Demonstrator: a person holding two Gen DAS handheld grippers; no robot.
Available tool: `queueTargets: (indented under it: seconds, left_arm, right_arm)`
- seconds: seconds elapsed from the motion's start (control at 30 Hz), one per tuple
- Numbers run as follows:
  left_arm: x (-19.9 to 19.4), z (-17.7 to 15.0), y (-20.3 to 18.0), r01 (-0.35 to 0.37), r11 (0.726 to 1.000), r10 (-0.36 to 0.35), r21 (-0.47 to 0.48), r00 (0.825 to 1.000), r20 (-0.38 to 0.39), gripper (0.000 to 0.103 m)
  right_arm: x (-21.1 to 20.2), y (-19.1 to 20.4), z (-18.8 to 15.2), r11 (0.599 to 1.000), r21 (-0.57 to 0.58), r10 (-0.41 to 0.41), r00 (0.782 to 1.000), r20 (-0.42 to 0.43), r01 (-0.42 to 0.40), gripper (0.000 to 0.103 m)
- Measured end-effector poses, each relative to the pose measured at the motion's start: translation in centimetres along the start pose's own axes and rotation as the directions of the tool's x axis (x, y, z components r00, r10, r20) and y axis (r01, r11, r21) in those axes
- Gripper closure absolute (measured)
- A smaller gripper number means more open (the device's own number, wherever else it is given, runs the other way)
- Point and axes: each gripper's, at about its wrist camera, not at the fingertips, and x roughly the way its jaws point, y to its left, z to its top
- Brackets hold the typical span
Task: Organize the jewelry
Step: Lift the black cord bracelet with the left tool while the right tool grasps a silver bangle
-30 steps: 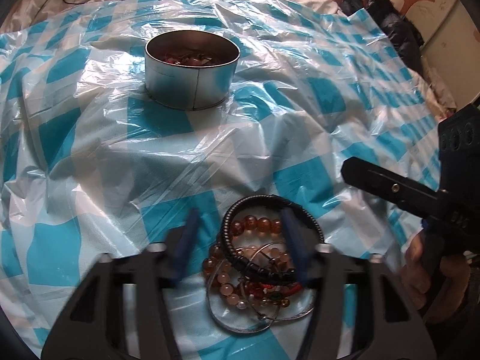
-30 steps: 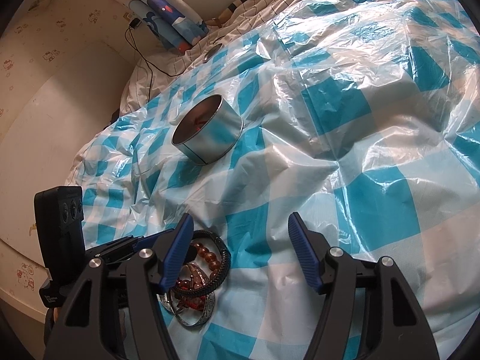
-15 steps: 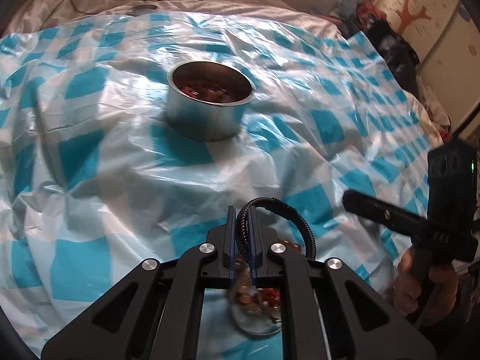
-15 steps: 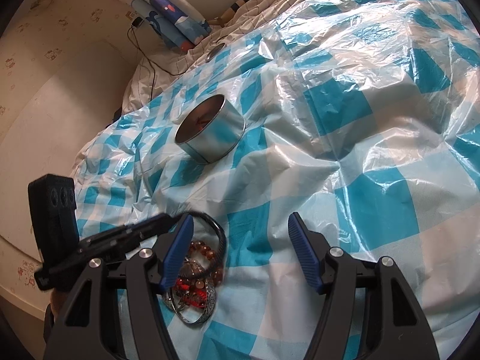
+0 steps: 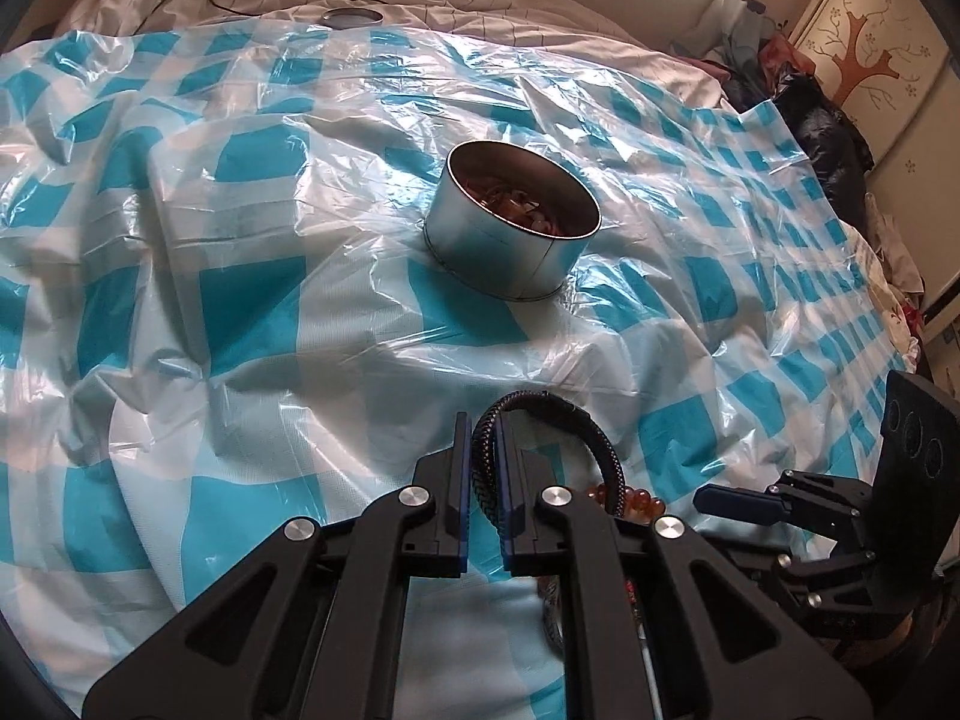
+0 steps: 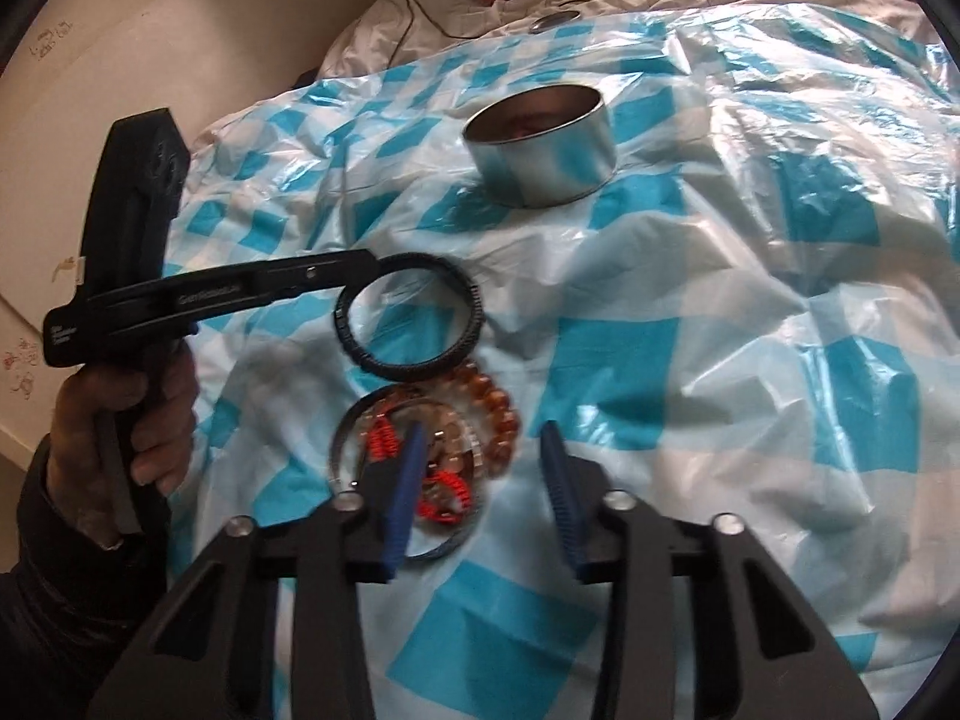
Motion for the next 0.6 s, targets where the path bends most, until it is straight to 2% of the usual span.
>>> queueTargets:
  seconds: [0.07, 0.2, 0.23, 0.27, 0.33, 0.43, 0.6]
  left_arm:
    - [0.0, -0.1, 0.0, 0.001, 1.0, -0.001, 0.0, 1.0, -0.001, 0.096]
    - [0.1, -0.2, -0.1, -0.001, 1.0, 0.001, 0.001, 1.0, -0.005, 0.096]
    - [0.2, -0.2, -0.1, -0.002, 1.0, 0.002, 0.002, 1.0, -0.007, 0.096]
    - [0.2, -0.2, -0.1, -0.001, 1.0, 0.001, 0.003, 1.0, -0.008, 0.097]
    - [0.4, -0.2, -0.1, 0.004, 1.0, -0.004, 0.001, 1.0, -0.011, 0.097]
    - [0.3, -0.2, 0.0, 0.024, 1.0, -0.024, -0.011, 1.0, -0.01, 0.097]
    - [-0.1, 0.0, 0.6, 0.065, 0.997, -0.065, -0.048, 0.998, 0.003, 0.097]
  right_arm:
    - [0.3, 0.4, -0.1, 1.0, -0.026, -0.009, 1.0, -0.01, 0.009, 0.082]
    - [1.0, 1.5, -0.7, 0.993, -0.103, -0.068, 0.997, -0.023, 0.065, 0.084]
    - [1.0, 1.5, -0.7, 0.992, -0.109, -0.073, 0.997, -0.02, 0.071, 0.088]
    - [1.0, 1.6, -0.7, 0.991, -0.111, -0.075, 0.997, -0.016, 0.073, 0.099]
    - [0.9, 1.7, -0.8, 0.989, -0.122, -0.084, 0.996, -0.004, 0.083, 0.1]
    - [0.4, 1.7, -0.6, 0.992, -0.117, -0.049, 0.999, 0.013, 0.05, 0.1]
    - [-1.1, 0.8, 0.0, 0.997, -0.044, 0.062, 0.996, 0.064, -0.06, 0.099]
